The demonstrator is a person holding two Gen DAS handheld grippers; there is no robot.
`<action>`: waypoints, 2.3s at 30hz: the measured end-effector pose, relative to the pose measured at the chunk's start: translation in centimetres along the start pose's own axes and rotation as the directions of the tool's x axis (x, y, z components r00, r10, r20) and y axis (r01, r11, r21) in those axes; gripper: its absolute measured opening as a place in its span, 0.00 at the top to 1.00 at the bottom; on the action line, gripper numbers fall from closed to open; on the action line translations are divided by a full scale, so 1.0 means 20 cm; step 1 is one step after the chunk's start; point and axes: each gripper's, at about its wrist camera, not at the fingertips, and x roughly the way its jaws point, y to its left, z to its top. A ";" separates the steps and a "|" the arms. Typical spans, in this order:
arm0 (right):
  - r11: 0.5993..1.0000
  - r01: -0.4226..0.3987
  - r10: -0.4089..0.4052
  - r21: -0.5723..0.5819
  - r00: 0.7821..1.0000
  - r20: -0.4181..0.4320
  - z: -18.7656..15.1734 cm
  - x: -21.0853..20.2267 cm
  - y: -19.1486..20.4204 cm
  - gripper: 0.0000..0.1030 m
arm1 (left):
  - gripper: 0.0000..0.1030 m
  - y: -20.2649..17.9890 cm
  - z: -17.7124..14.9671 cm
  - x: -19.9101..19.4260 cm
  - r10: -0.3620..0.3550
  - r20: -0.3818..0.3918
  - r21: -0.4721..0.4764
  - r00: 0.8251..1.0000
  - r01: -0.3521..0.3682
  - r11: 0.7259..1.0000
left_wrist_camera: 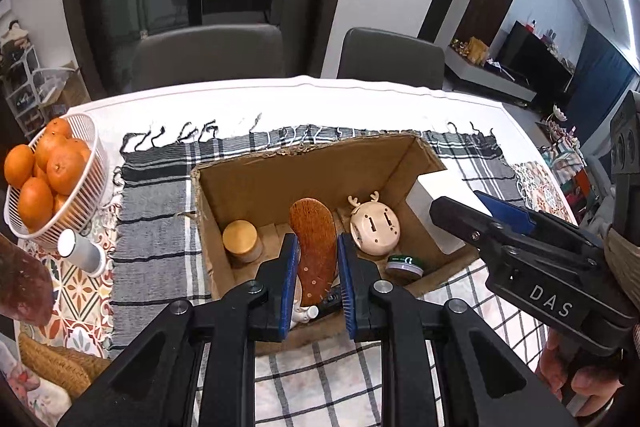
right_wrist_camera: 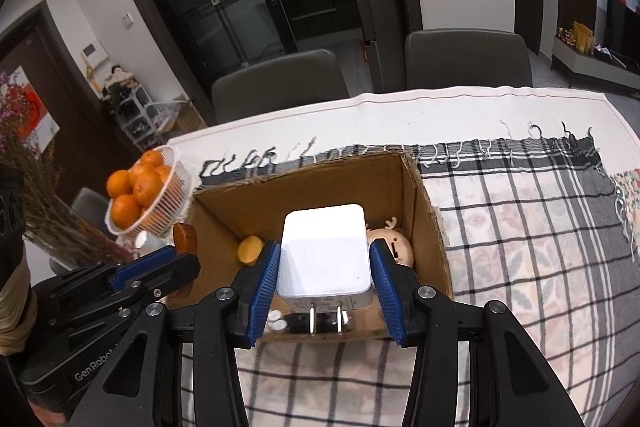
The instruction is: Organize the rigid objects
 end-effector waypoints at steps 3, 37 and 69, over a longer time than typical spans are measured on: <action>1.000 0.005 -0.005 -0.004 1.000 -0.020 0.02 0.04 -0.01 0.54 | 0.80 0.00 0.01 0.05 0.009 -0.018 -0.003 1.000 -0.009 1.000; 0.995 0.097 -0.095 -0.020 0.992 0.079 -0.23 -0.33 0.06 0.45 | 0.55 -0.06 -0.32 -0.39 0.159 0.174 -0.028 0.972 -0.157 0.987; 0.956 0.291 -0.272 -0.028 0.919 0.284 -0.83 -0.94 0.24 0.14 | 0.02 -0.14 -0.97 -0.95 0.340 0.373 -0.100 0.863 -0.327 0.940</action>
